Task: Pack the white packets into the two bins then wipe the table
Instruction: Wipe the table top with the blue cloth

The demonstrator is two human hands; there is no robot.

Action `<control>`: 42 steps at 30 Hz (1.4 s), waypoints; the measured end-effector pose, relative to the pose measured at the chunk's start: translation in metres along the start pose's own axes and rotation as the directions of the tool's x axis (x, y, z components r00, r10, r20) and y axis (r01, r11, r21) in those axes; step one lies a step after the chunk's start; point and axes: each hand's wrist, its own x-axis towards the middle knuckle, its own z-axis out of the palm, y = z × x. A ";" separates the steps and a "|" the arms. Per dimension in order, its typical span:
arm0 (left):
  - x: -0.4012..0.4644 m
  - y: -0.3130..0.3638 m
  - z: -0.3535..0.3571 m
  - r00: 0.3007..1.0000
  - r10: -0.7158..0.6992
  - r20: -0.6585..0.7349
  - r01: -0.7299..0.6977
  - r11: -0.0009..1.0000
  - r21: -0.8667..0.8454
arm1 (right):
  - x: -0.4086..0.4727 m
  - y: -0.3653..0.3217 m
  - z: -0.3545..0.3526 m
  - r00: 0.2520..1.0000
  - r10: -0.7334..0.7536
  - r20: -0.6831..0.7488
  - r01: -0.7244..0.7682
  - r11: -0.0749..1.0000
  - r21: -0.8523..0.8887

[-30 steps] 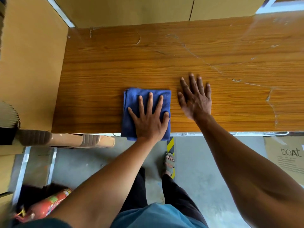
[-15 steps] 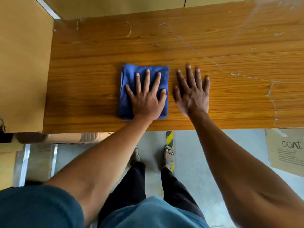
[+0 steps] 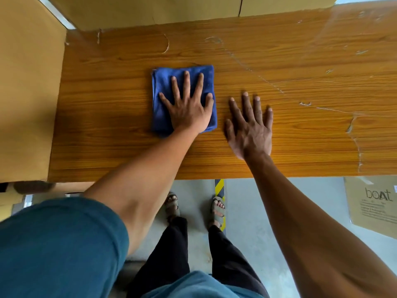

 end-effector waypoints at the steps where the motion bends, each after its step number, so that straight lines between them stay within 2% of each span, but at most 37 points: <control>1: -0.017 -0.005 0.003 0.999 0.030 -0.019 -0.030 1.000 0.010 | -0.001 0.000 -0.001 1.000 0.000 0.002 0.000 1.000 0.007; 4: -0.092 -0.018 0.012 0.993 0.092 -0.075 -0.090 0.996 0.026 | -0.001 0.000 -0.001 1.000 -0.005 0.005 0.005 1.000 0.008; 7: -0.130 -0.024 0.013 0.994 0.101 -0.027 -0.101 0.995 0.029 | -0.002 0.000 -0.001 1.000 0.000 0.011 0.000 1.000 0.013; 11: -0.077 -0.014 0.009 0.997 0.066 -0.048 -0.064 0.998 0.029 | 0.000 -0.001 -0.001 1.000 0.004 0.009 -0.004 1.000 0.008; 15: 0.006 0.003 0.001 1.000 0.003 -0.004 -0.003 1.000 -0.010 | 0.000 -0.001 0.000 1.000 0.008 0.017 -0.008 1.000 0.003; 17: 0.015 0.005 0.001 1.000 0.007 0.003 -0.007 1.000 0.000 | 0.000 0.000 0.000 1.000 0.011 0.022 -0.011 1.000 0.000; 19: -0.010 -0.002 0.004 0.999 0.046 -0.022 -0.046 0.999 0.011 | 0.000 0.000 -0.001 1.000 0.006 0.023 -0.006 1.000 -0.001; 22: -0.093 -0.017 0.010 0.991 0.123 -0.059 -0.122 0.992 0.028 | -0.001 0.000 -0.003 1.000 0.010 0.027 -0.011 1.000 0.010; 26: -0.147 -0.023 0.012 0.988 0.154 0.020 -0.155 0.987 0.038 | -0.001 -0.001 -0.003 0.999 0.009 0.031 -0.009 1.000 0.016; 29: -0.123 -0.018 0.010 0.991 0.135 0.008 -0.135 0.989 0.055 | 0.000 0.000 -0.001 1.000 0.009 0.029 -0.009 1.000 0.001; 32: -0.062 -0.009 0.006 0.998 0.048 -0.036 -0.048 0.999 0.013 | 0.000 0.001 0.000 0.999 0.007 0.034 -0.007 1.000 -0.005; 34: -0.023 -0.004 -0.001 1.000 -0.012 -0.003 0.012 1.000 -0.011 | 0.000 0.001 0.001 0.999 -0.001 0.032 0.002 1.000 -0.017; 36: -0.015 -0.005 -0.001 1.000 -0.016 0.004 0.016 1.000 -0.002 | 0.000 0.002 0.002 0.999 -0.001 0.032 0.002 1.000 -0.024; 40: -0.097 -0.024 0.012 0.996 0.064 -0.061 -0.062 0.998 0.026 | 0.000 0.002 0.002 0.999 0.000 0.037 0.001 1.000 -0.019; 42: -0.135 -0.030 0.012 0.996 0.088 0.005 -0.088 0.996 0.027 | 0.001 0.002 0.000 0.999 -0.002 0.038 0.002 1.000 -0.011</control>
